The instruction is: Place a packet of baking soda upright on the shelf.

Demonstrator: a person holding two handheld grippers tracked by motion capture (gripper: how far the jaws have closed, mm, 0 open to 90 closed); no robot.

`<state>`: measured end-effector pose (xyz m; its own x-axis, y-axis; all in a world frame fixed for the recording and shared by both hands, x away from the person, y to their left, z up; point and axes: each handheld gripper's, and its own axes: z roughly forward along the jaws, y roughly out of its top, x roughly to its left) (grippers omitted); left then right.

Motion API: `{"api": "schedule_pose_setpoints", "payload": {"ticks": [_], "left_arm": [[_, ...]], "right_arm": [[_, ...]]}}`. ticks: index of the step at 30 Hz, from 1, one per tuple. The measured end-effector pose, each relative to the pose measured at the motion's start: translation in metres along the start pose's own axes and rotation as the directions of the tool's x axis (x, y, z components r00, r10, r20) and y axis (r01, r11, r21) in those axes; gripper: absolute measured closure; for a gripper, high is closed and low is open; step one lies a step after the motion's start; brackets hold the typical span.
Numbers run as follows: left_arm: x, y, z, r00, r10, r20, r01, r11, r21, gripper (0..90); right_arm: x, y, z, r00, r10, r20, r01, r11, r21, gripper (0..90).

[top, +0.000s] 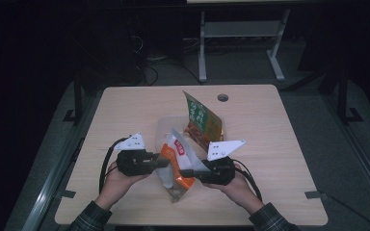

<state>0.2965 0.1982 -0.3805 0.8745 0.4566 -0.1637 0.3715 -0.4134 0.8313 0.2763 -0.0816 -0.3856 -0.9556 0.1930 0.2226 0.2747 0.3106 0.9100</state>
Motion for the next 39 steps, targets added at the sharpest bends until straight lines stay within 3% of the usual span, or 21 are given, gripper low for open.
{"api": "schedule_pose_setpoints", "payload": {"ticks": [6,11,25,27,35,39], "left_arm": [[0.002,0.000,-0.001,1.0000,-0.005,-0.007,0.005,1.0000,0.006,57.1],[0.000,-0.006,-0.004,0.9999,0.002,-0.015,-0.001,0.9993,0.038,50.4],[-0.011,-0.057,-0.017,0.9961,0.024,-0.085,-0.011,0.9885,0.151,44.5],[-0.012,-0.060,-0.017,0.9959,0.011,-0.090,0.002,0.9893,0.146,44.0],[-0.009,-0.064,-0.017,0.9935,0.050,-0.102,-0.032,0.9845,0.173,43.3],[-0.008,-0.065,-0.016,0.9936,0.043,-0.104,-0.025,0.9847,0.173,43.3]], "right_arm": [[0.002,0.000,0.001,0.9994,-0.034,0.007,0.034,0.999,0.032,90.0],[0.001,0.000,-0.003,0.9996,-0.028,0.008,0.028,0.999,0.031,90.0],[0.003,0.006,-0.007,0.9979,-0.065,-0.002,0.065,0.995,0.075,90.0],[0.003,0.008,-0.008,0.9978,-0.066,-0.006,0.066,0.995,0.077,90.0],[-0.001,0.021,-0.013,0.9962,-0.087,0.001,0.086,0.993,0.080,90.0],[-0.005,0.028,-0.013,0.9949,-0.101,0.002,0.100,0.991,0.087,90.0]]}}
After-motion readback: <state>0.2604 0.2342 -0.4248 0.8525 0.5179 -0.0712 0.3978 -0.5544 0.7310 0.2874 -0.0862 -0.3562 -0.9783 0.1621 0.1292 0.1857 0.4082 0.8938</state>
